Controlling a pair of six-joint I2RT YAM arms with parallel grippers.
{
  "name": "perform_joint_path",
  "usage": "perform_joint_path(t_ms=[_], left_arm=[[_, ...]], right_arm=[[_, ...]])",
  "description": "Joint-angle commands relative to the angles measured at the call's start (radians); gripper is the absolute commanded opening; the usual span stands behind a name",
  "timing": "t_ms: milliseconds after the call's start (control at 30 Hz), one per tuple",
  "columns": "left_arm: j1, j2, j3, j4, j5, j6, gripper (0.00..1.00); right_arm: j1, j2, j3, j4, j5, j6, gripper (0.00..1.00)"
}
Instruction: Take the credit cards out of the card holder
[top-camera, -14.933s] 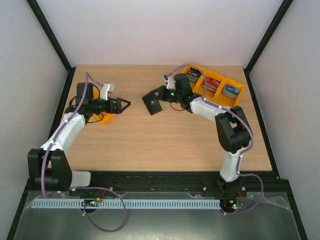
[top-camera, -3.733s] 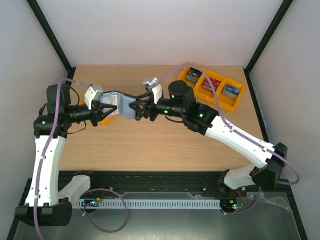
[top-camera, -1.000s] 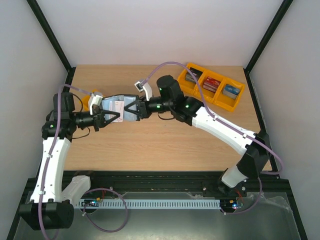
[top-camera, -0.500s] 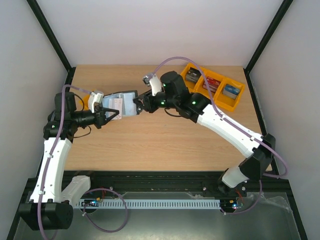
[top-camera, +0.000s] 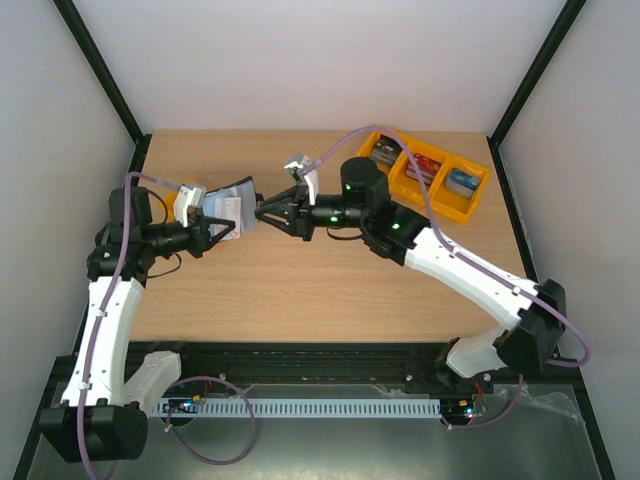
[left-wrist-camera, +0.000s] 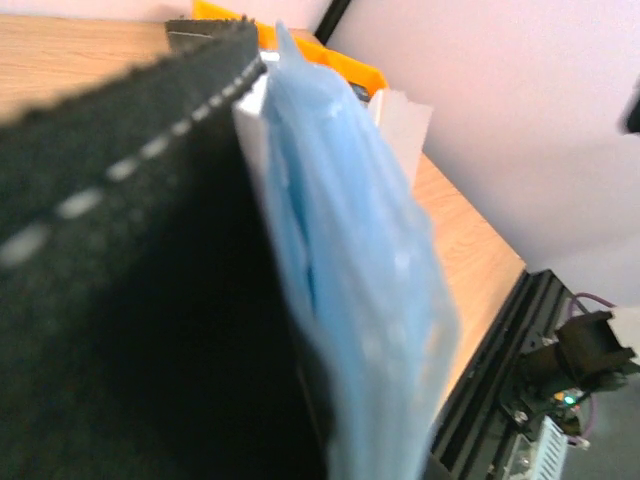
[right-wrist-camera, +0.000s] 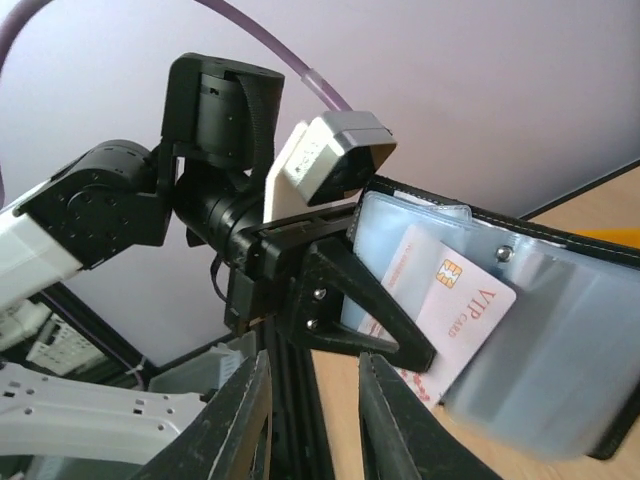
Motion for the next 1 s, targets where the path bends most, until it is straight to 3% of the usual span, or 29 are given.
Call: perform_joint_path(t_ms=[0, 167, 500, 867, 967], left_arm=[[0.009, -0.005, 0.01, 0.012, 0.141, 0.004, 0.02], [0.009, 0.01, 0.054, -0.027, 0.24, 0.035, 0.02], [0.009, 0.02, 0.133, -0.158, 0.291, 0.178, 0.02], [0.009, 0.026, 0.155, -0.195, 0.351, 0.221, 0.02], [0.009, 0.025, 0.152, -0.193, 0.343, 0.221, 0.02]], right_arm=[[0.001, 0.061, -0.009, 0.206, -0.08, 0.109, 0.24], [-0.003, 0.108, 0.0, 0.194, -0.059, 0.118, 0.22], [-0.022, 0.129, -0.031, 0.258, -0.085, 0.176, 0.23], [-0.003, 0.184, -0.028, 0.361, -0.209, 0.24, 0.28], [0.018, 0.195, -0.009, 0.359, -0.235, 0.224, 0.22]])
